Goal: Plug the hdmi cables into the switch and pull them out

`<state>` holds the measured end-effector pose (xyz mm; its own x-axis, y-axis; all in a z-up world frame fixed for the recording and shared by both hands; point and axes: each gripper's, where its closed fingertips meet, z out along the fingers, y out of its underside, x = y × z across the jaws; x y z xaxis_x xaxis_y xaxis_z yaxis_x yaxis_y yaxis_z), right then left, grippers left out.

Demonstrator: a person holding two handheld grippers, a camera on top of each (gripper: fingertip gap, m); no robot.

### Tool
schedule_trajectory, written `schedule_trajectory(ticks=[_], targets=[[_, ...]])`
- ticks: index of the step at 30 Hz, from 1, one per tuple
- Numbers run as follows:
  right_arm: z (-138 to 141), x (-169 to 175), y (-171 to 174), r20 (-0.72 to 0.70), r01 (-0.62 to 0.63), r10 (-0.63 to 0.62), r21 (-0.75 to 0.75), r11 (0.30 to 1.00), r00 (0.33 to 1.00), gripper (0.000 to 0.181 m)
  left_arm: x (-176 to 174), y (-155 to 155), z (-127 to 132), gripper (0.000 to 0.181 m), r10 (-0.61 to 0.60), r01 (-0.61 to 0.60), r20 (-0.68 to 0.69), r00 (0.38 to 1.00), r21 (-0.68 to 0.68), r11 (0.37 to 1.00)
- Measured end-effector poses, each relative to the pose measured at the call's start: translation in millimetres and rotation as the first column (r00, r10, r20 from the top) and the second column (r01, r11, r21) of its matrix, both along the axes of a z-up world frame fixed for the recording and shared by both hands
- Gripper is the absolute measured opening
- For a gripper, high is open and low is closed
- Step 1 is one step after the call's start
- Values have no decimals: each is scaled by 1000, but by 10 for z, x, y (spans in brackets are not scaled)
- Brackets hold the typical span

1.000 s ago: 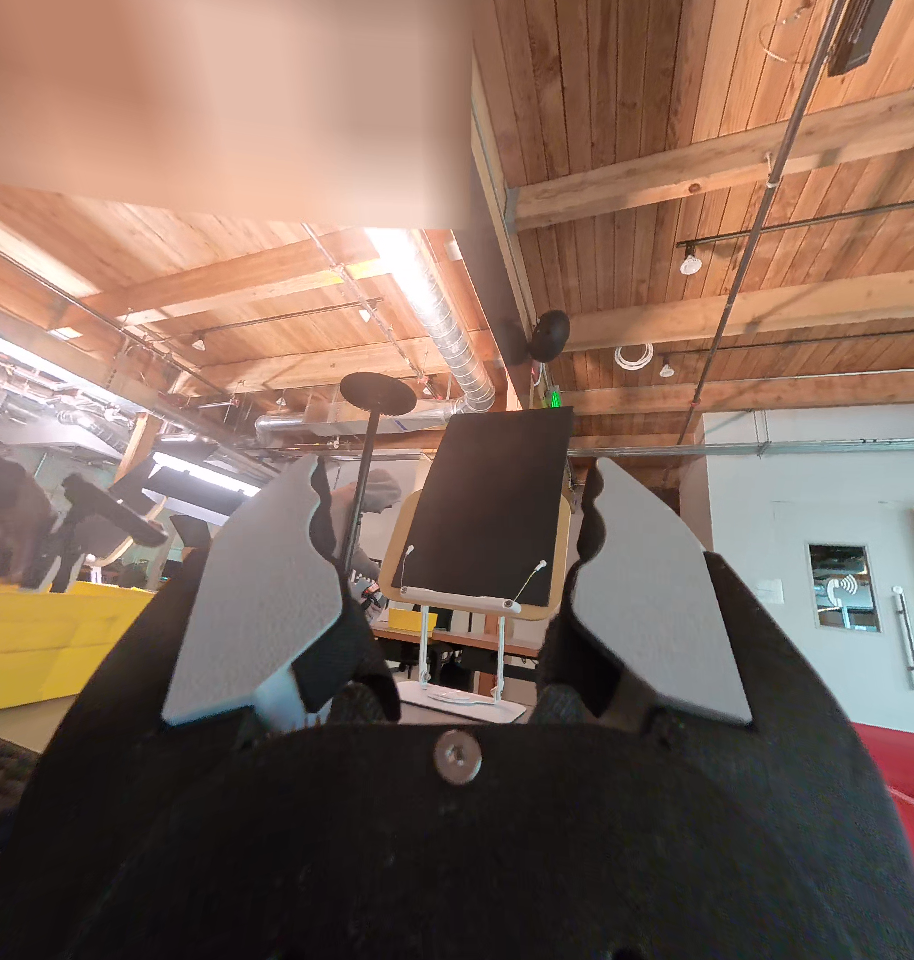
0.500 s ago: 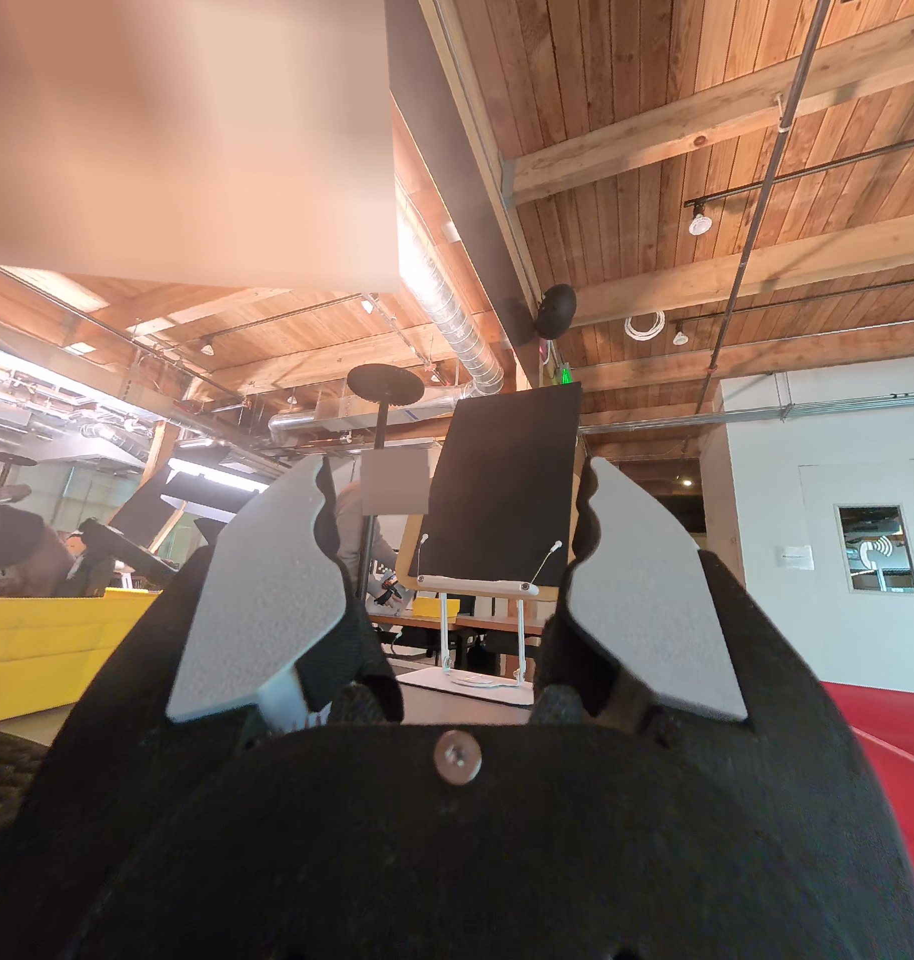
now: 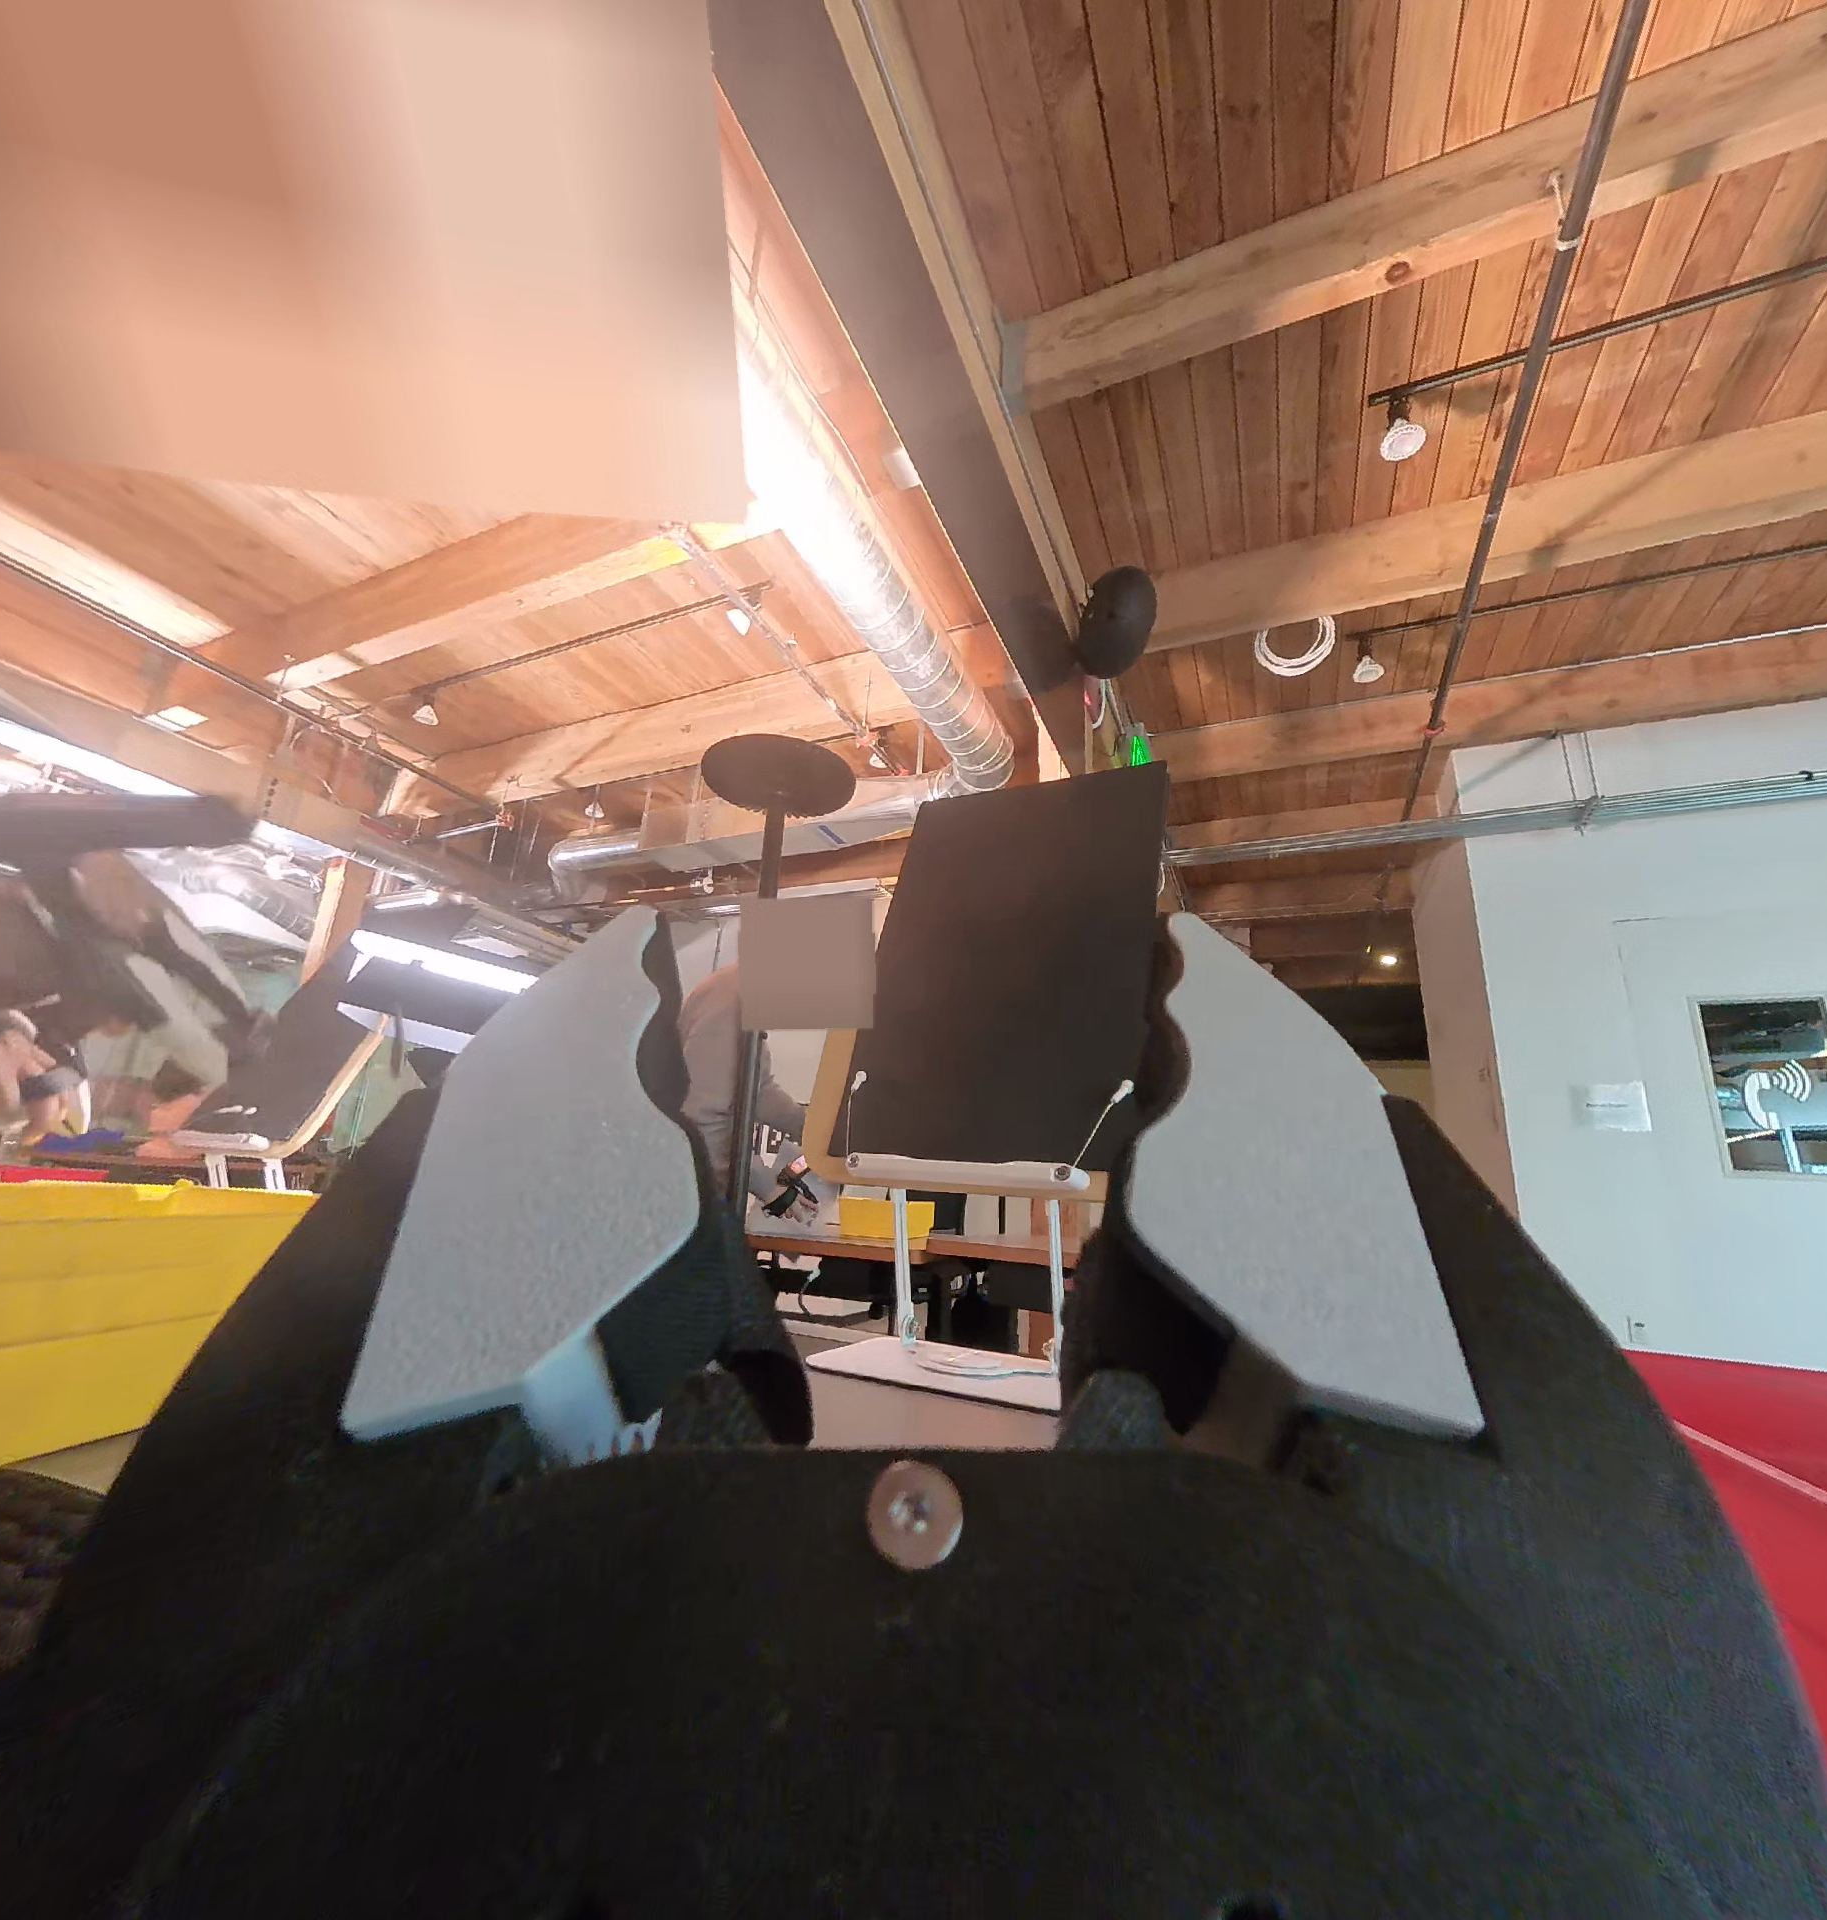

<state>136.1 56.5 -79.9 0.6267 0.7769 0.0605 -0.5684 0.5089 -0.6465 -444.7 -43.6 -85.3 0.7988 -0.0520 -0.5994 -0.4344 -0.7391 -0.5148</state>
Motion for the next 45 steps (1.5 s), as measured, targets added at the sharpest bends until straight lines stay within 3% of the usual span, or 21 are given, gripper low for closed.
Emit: schedule_trajectory(ticks=[2,3,5,7,10,13,15,17,22,24,29,34,37,39,40,42,43,45], targets=[[-1,-3,-10,1,-4,4,3,1000,1000,85,274,-2,396,66,-13,16,-12,1000,269,963],[-1,-5,-17,3,-6,6,6,1000,1000,85,462,-10,554,66,-42,32,14,999,404,914],[-1,-12,-34,7,-8,8,13,1000,1000,84,902,-55,741,66,-163,63,105,981,620,782],[-3,-22,-55,17,-4,4,25,1000,1000,84,1358,-115,803,66,-334,50,211,919,777,628],[-5,-51,-103,39,4,-6,54,999,999,83,1992,-185,756,66,-607,-93,372,702,893,440],[-12,-105,-168,73,1,-8,92,996,997,81,2628,-213,705,66,-829,-245,414,375,907,342],[-20,-146,-203,97,2,-13,115,993,995,80,2983,-180,636,66,-894,-333,415,169,878,344],[-33,-186,-229,124,13,-30,137,991,992,80,3205,-127,539,66,-911,-437,413,10,821,367],[-83,-364,-422,224,-25,-30,240,971,974,80,3623,38,227,66,-841,-561,394,-371,626,541],[-151,-539,-569,315,-88,-8,290,953,949,80,3780,81,146,66,-800,-549,382,-463,585,597],[-255,-987,-956,466,-244,81,301,922,881,68,4167,214,-44,67,-728,-469,444,-523,563,680],[-302,-1248,-1004,560,-224,-20,362,905,828,49,4418,238,-196,66,-671,-402,485,-561,549,733],[-282,-1253,-970,575,-212,-36,358,910,817,15,4504,233,-245,67,-653,-361,510,-560,559,746],[-301,-1226,-940,600,-210,-36,334,919,799,15,4524,239,-266,67,-642,-334,534,-549,564,755],[-293,-1188,-893,601,-187,-55,332,925,797,14,4493,257,-277,65,-651,-336,553,-519,569,751],[-246,-1040,-735,585,-84,-164,374,924,794,14,4290,262,-230,73,-728,-397,561,-394,610,686],[-240,-951,-632,590,-28,-221,383,923,777,14,4170,248,-198,83,-761,-412,577,-296,641,647],[-341,-793,-398,653,62,-320,386,920,687,14,3946,159,-82,90,-821,-381,571,-23,754,535]])
